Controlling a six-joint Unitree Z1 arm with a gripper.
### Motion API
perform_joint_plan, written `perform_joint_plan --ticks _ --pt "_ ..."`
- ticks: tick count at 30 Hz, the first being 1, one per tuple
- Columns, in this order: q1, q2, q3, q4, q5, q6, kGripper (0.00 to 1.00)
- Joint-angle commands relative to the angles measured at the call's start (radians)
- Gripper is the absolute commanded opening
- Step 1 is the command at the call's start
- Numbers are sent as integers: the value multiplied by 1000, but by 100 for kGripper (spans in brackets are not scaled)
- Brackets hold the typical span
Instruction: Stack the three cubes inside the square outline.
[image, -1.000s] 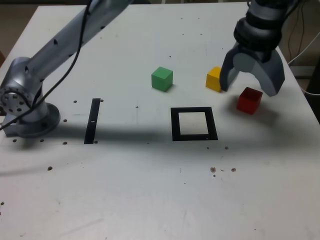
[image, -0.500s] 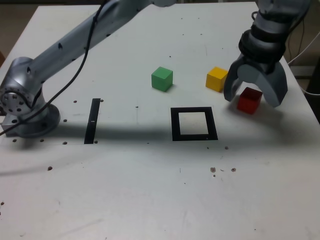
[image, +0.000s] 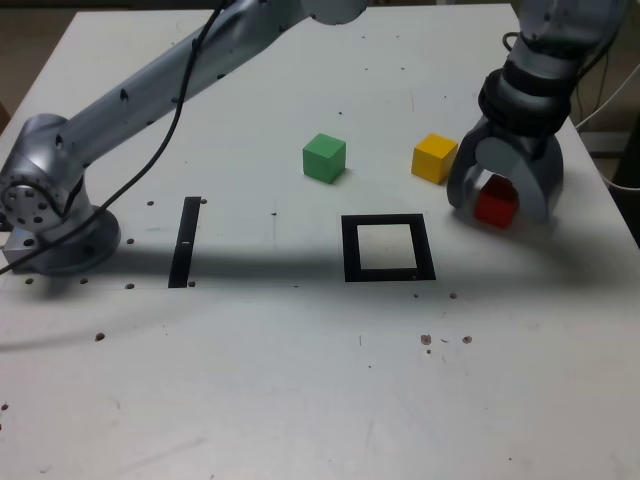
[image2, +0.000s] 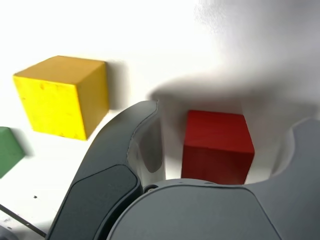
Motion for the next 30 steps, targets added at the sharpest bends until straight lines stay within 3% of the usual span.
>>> perform_joint_plan --ticks 1,5,30 --pt "-3 4 -8 15 8 0 45" --pt "-6 4 -10 15 10 3 37" --pt "-8 0 -12 15 6 2 37"
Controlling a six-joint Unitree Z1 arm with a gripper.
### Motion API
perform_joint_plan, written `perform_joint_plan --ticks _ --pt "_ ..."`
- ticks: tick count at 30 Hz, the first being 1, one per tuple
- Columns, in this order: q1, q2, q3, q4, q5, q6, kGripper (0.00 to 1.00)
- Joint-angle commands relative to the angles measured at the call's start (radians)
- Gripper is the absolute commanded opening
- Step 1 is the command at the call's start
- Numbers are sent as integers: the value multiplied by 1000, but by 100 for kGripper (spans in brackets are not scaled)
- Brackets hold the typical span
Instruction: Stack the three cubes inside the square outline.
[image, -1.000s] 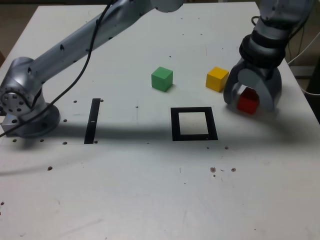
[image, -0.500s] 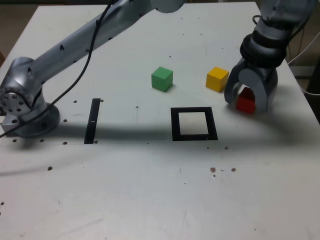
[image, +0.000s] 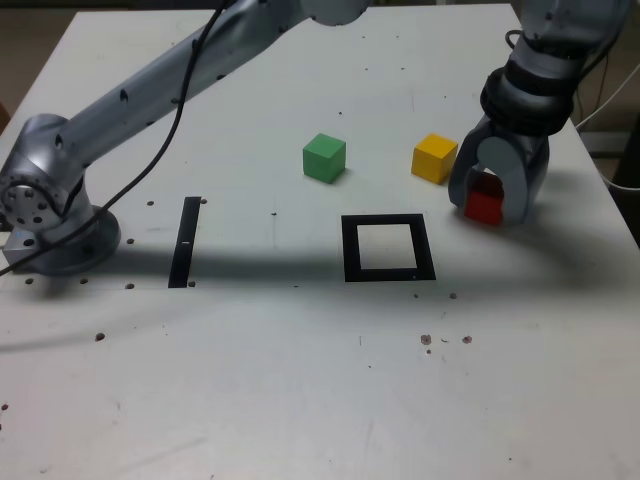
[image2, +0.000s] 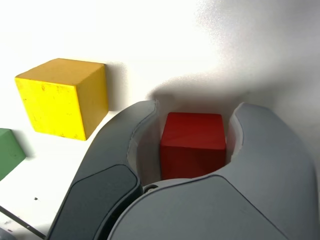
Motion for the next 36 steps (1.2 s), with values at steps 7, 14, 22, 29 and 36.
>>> perform_joint_plan --ticks 7,14,22,29,36 --pt "-6 -46 20 16 -4 -32 37" --pt "-29 -149 116 15 -3 -150 37" --pt "-60 -271 256 14 -27 -326 37" --pt "-74 -349 362 9 -48 -429 37" --pt "-74 -406 462 -16 -60 -488 37"
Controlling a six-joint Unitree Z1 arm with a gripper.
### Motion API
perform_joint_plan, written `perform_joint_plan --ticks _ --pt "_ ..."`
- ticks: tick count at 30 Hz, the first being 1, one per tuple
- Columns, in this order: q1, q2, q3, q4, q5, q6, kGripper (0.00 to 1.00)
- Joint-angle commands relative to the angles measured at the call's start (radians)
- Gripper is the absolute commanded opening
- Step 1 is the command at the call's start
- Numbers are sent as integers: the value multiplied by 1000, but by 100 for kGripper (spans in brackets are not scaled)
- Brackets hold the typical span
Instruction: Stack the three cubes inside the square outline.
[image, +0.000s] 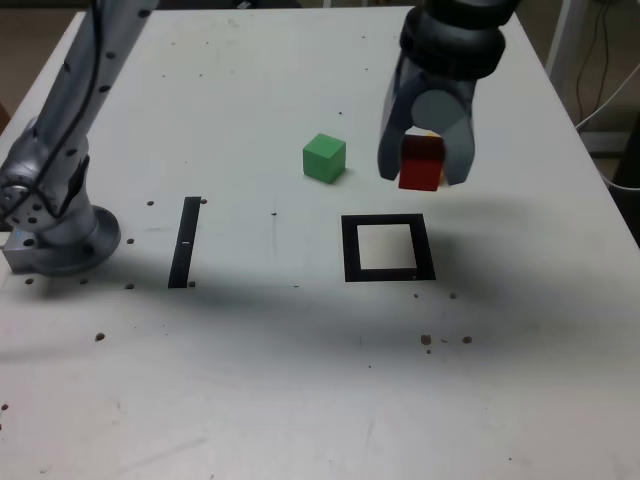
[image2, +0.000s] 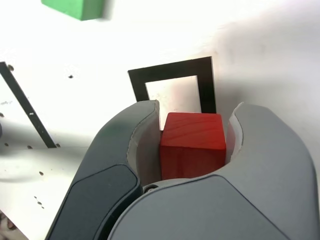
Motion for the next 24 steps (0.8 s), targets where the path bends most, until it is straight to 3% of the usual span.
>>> perform_joint_plan --ticks 1,24 --pt "-1 -25 24 -2 -5 -8 37" --pt "-18 -125 384 -253 -56 -45 37"
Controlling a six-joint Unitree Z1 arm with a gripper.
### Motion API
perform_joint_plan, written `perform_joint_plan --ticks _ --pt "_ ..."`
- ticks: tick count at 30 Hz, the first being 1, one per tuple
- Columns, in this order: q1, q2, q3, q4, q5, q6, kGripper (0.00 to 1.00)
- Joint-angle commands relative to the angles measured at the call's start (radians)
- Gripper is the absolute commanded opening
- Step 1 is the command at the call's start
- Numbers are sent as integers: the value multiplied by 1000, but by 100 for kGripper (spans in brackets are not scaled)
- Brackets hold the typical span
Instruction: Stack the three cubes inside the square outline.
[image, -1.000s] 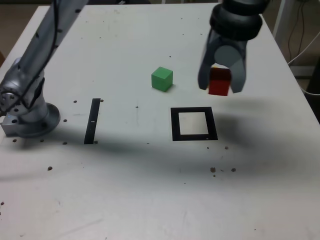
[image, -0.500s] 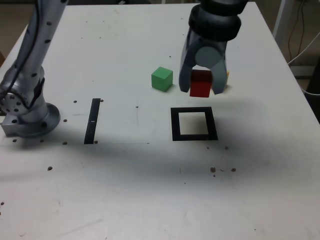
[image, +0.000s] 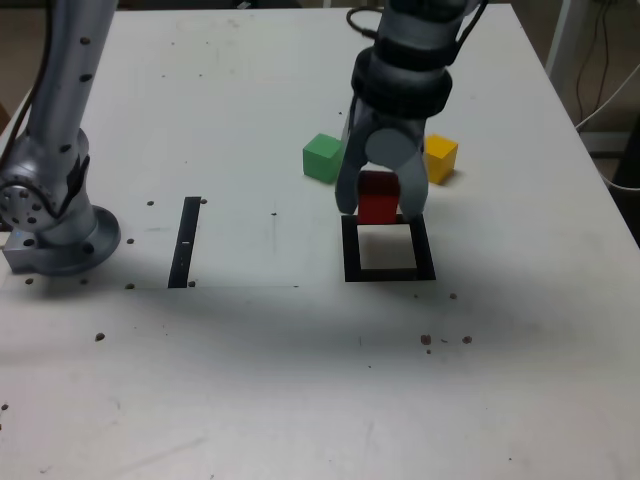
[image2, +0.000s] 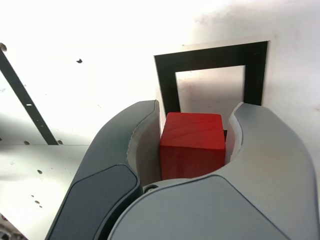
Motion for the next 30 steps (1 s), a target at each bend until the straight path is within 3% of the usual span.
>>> perform_joint_plan --ticks 1,30 --pt "-8 -9 10 -14 -5 -3 37" --pt "-24 77 51 -113 -28 -14 37"
